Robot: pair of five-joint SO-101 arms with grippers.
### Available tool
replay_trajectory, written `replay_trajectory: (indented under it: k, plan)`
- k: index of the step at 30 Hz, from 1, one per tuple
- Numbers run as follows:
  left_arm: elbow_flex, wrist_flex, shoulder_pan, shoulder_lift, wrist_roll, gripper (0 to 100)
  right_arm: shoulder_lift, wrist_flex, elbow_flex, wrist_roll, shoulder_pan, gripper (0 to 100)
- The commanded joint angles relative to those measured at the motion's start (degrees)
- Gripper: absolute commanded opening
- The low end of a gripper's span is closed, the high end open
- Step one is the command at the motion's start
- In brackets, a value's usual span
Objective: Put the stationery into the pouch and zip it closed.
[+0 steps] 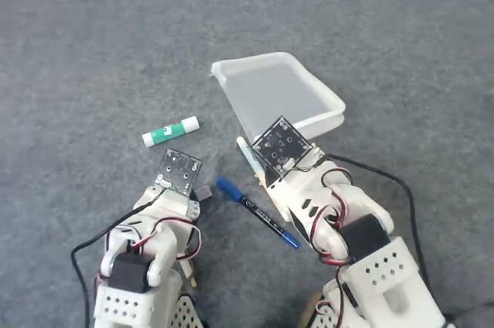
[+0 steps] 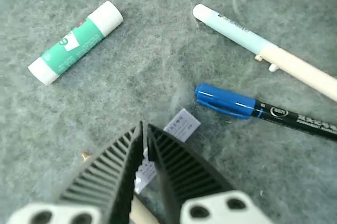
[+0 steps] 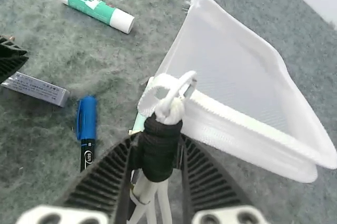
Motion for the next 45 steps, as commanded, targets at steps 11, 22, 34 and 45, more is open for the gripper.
replay_trajectory:
  k: [11, 22, 34, 45]
  plan:
    - [-14.02, -0.18, -0.18, -0.88, -7.21, 1, -2.15, -1.36, -0.09, -0.97, -0.31, 0.6]
    - [-21.32, -0.35, -0.18, -0.79, 0.62, 21, -2.24, -1.27, -0.09, -1.58, -0.04, 0.7]
    - [-22.64, -2.99, 5.54, -0.79, 11.96, 29, -2.33, -1.27, -0.18, -3.43, -0.40, 0.7]
    - [-16.40, -10.81, 7.38, -0.70, 19.87, 29, -16.13, -0.13, 3.69, -2.99, -5.93, 0.7]
